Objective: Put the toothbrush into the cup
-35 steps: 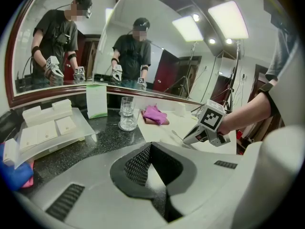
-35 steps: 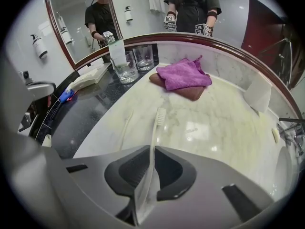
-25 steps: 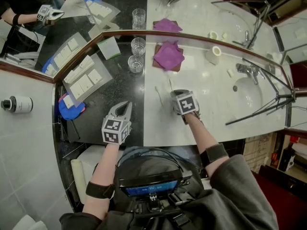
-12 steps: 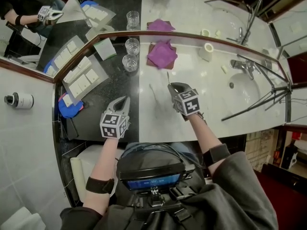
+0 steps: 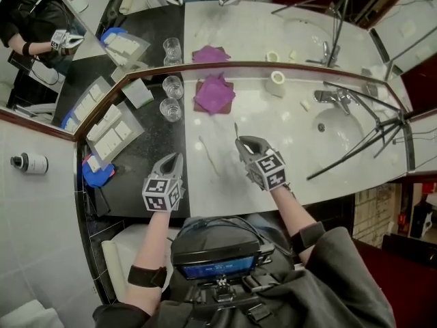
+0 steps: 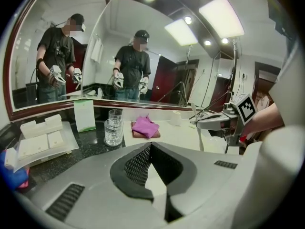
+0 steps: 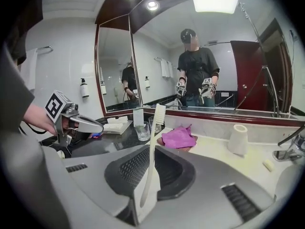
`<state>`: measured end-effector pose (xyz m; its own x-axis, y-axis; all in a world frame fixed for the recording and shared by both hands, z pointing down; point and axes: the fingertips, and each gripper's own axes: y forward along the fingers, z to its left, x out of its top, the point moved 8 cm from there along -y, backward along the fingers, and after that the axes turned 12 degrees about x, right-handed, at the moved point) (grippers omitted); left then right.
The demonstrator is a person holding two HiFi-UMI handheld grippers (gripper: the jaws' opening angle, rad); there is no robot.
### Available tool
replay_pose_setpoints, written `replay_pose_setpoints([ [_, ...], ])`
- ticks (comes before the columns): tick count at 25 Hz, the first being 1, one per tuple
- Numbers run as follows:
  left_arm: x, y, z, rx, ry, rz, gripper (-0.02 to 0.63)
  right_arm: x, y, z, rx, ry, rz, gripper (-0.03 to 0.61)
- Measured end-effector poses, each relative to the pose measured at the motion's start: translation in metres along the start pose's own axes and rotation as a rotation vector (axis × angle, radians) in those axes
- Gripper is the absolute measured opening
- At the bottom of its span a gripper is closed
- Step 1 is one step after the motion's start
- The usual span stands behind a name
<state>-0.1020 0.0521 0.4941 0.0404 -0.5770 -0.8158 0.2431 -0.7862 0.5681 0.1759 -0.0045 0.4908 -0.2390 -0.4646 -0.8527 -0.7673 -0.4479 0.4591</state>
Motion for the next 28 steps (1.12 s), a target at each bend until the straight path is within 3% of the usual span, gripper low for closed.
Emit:
replay_pose_setpoints([
  [9,0.0,0.006,-0.015,0.018,0.007,0.006,0.002,0.015,0.005,-0.001,0.062,-0.023,-0.095,0.054],
  [22,0.052,0.074,0.03,0.043,0.008,-0.07,0.002,0.12,0.133,-0.039,0.139,-0.117,-0.224,0.055],
  [28,0.065,0.1,0.056,0.059,0.0,-0.088,0.002,0.151,0.19,-0.056,0.152,-0.108,-0.285,0.055],
])
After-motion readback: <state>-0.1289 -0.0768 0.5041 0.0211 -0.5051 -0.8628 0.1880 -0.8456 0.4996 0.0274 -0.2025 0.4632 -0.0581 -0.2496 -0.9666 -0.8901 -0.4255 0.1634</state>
